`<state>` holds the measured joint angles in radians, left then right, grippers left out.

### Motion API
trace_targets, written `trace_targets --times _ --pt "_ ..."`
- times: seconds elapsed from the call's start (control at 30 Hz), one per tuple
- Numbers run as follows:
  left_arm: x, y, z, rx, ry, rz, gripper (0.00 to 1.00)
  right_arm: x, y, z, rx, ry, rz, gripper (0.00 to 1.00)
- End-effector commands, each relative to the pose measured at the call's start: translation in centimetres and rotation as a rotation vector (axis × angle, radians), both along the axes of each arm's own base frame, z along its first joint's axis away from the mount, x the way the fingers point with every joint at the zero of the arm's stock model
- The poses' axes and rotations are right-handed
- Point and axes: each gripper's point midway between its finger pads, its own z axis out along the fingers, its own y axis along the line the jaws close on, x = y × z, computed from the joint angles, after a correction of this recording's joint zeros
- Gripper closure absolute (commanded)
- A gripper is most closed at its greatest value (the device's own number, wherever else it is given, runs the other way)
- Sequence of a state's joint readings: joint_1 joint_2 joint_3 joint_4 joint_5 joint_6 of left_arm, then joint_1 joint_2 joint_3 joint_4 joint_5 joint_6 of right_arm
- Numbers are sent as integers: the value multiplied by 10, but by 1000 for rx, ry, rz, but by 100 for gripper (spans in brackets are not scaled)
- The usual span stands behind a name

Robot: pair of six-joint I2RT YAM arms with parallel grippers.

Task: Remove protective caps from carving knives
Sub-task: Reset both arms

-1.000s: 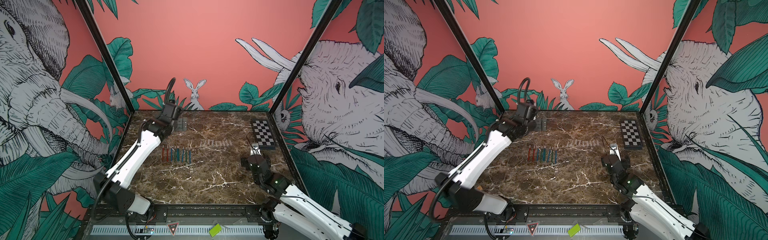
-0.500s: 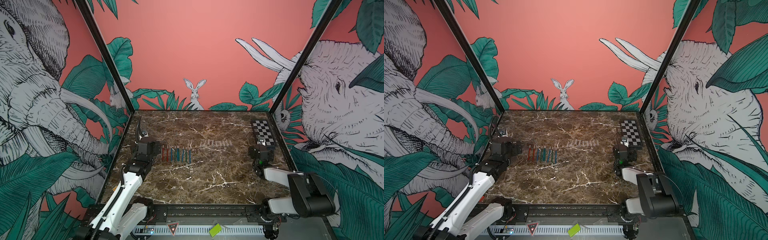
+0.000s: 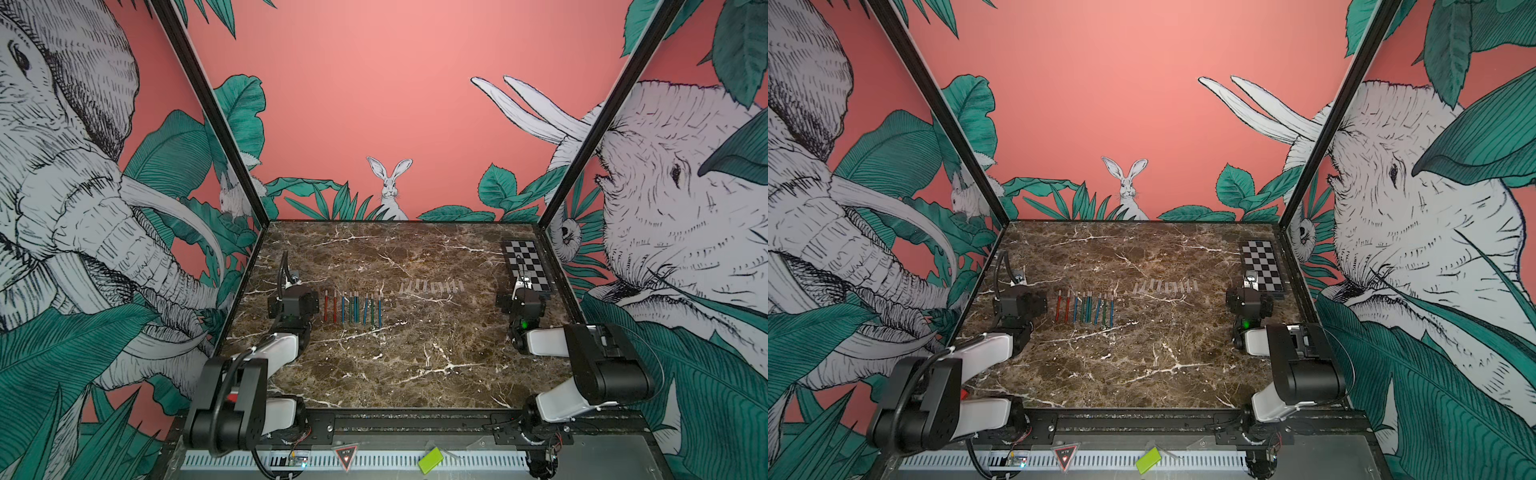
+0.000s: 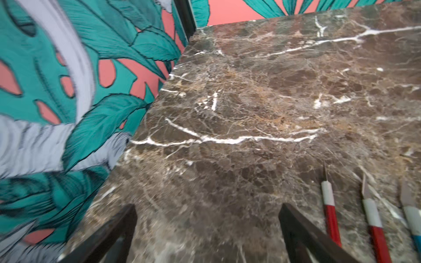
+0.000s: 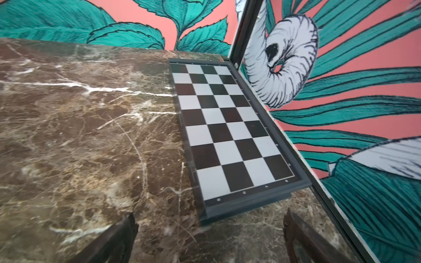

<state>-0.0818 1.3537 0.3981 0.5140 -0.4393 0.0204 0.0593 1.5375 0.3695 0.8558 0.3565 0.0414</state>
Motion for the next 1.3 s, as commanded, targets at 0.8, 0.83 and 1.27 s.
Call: trace_targets --times 0.8,0.83,1.27 --pt "38 -30 9 -23 -168 -155 1 6 3 14 16 -56 8 2" --pt "38 -29 9 -23 -168 -154 1 5 3 14 16 -55 9 2" --pt "38 -30 9 -23 -171 -155 1 7 3 13 16 -49 8 2"
